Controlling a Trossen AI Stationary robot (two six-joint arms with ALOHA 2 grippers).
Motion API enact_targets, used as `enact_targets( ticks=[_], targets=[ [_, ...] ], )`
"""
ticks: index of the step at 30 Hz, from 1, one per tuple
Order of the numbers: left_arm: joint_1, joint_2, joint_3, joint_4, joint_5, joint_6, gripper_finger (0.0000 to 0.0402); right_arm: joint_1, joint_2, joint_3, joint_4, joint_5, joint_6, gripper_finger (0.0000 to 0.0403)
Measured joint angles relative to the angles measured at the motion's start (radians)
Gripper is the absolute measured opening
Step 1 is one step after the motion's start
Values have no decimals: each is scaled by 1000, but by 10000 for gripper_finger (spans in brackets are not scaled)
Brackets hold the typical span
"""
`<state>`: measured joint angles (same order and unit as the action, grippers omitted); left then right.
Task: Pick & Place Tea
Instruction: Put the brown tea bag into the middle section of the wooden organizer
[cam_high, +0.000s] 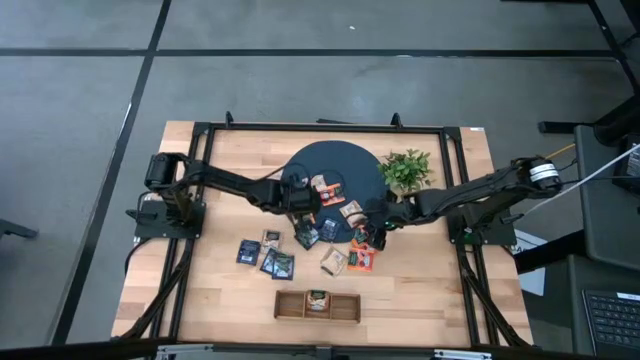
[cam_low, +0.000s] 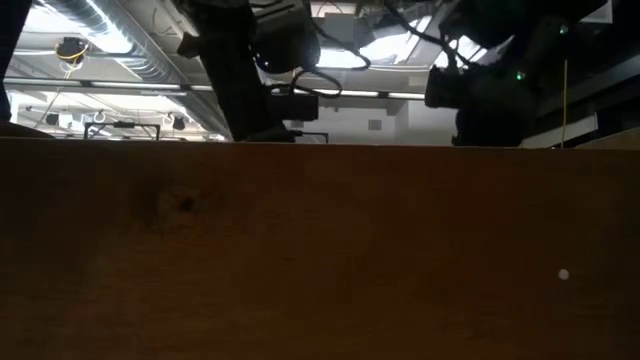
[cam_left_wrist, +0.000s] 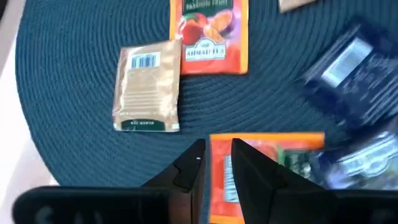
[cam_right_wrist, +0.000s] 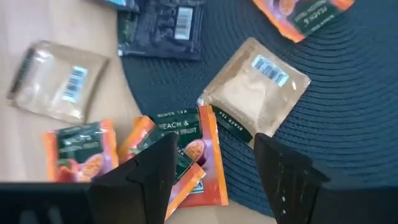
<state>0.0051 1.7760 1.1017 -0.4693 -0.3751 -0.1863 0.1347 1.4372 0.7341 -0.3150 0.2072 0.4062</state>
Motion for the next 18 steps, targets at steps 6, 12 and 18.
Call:
enact_targets(
  ticks=[6,12,18],
  targets=[
    [2,0,-1,12,-20,193,81,0,63,0,68,124,-53,216],
    [10,11,-1,54,-21,245,117,-1,79,0,156,152,-97,216],
    [13,70,-2,119,-49,286,177,-1,80,0,177,152,-96,216]
  ],
)
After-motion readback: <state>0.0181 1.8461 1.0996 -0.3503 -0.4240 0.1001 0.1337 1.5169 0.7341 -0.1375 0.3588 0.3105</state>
